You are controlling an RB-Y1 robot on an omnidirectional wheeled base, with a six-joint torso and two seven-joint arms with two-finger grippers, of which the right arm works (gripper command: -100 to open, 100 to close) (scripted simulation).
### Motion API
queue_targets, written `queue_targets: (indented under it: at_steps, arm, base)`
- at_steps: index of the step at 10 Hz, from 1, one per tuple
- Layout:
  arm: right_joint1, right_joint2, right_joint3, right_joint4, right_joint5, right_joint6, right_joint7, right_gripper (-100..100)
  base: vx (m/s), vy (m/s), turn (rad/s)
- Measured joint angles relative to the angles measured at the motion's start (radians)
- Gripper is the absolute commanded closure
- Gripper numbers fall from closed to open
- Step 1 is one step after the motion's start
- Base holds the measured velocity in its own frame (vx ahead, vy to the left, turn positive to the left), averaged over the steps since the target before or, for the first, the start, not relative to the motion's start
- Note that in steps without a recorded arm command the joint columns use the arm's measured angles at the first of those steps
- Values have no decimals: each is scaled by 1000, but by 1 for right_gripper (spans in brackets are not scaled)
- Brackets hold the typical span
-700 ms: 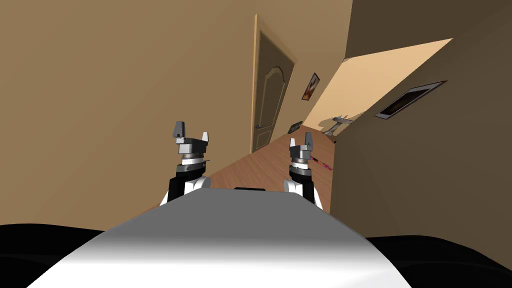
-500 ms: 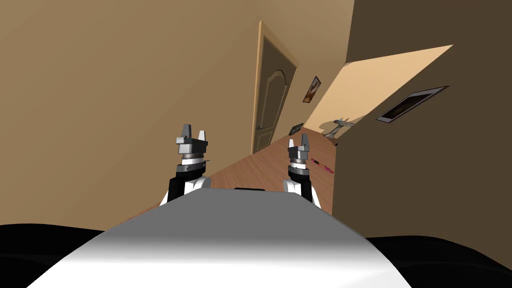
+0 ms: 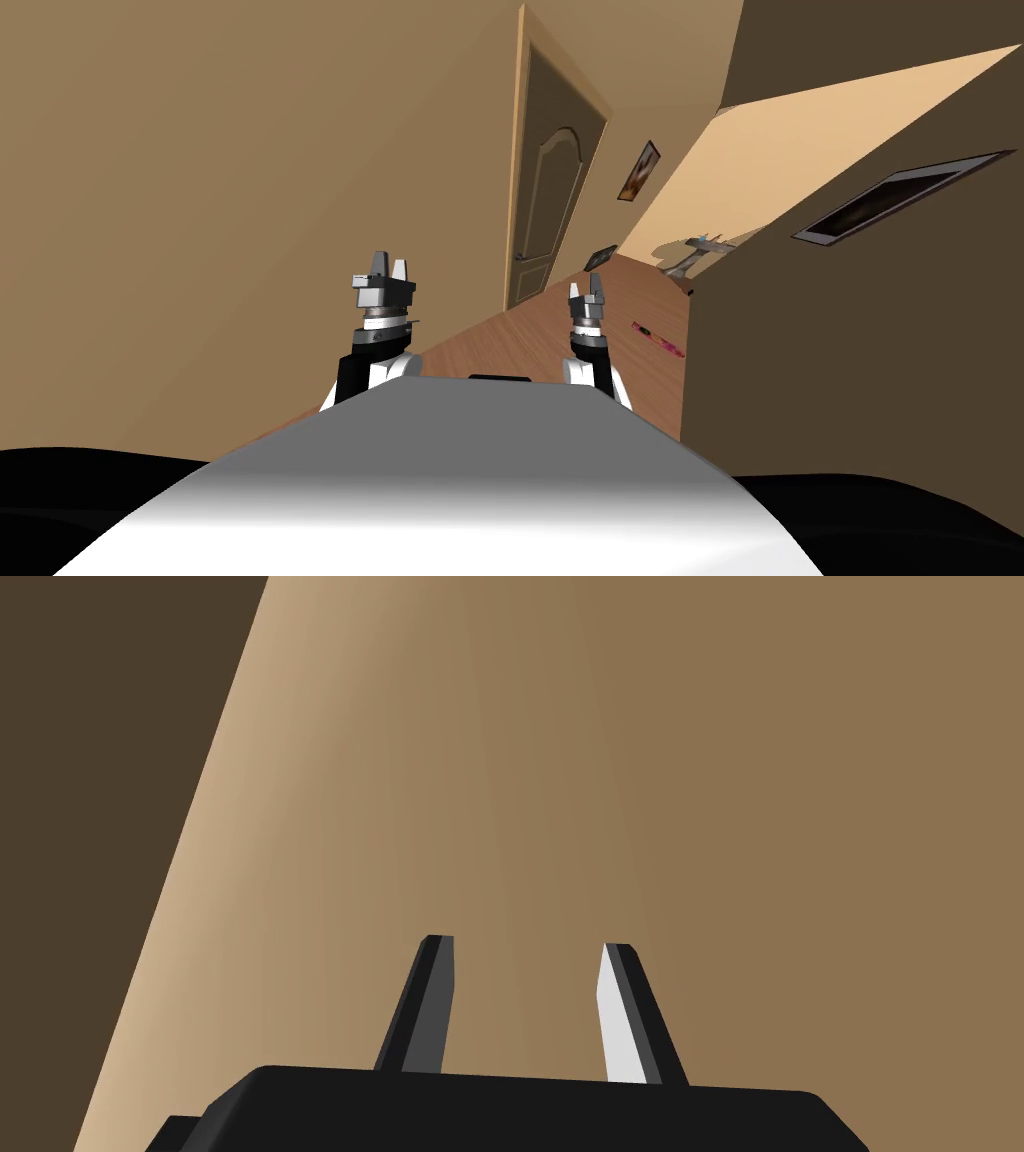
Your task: Pull the door open
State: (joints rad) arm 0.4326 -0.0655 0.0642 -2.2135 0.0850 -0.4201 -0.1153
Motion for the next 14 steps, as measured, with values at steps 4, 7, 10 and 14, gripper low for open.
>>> queue_targets:
  at_steps: [4,7,10,14]
  arm:
    - [-34,-27,-9,87,0,-18,-21,-100]
    - [-54,-42,-5,153,6,-34,-34,-100]
    - [-81,-60,-9,226,8,-53,-48,-100]
    - [-109,-77,-3,310,16,-69,-63,-100]
  base:
    - [100,-28,93]
    - [98,-37,75]
    - [95,-41,86]
    - [94,-43,83]
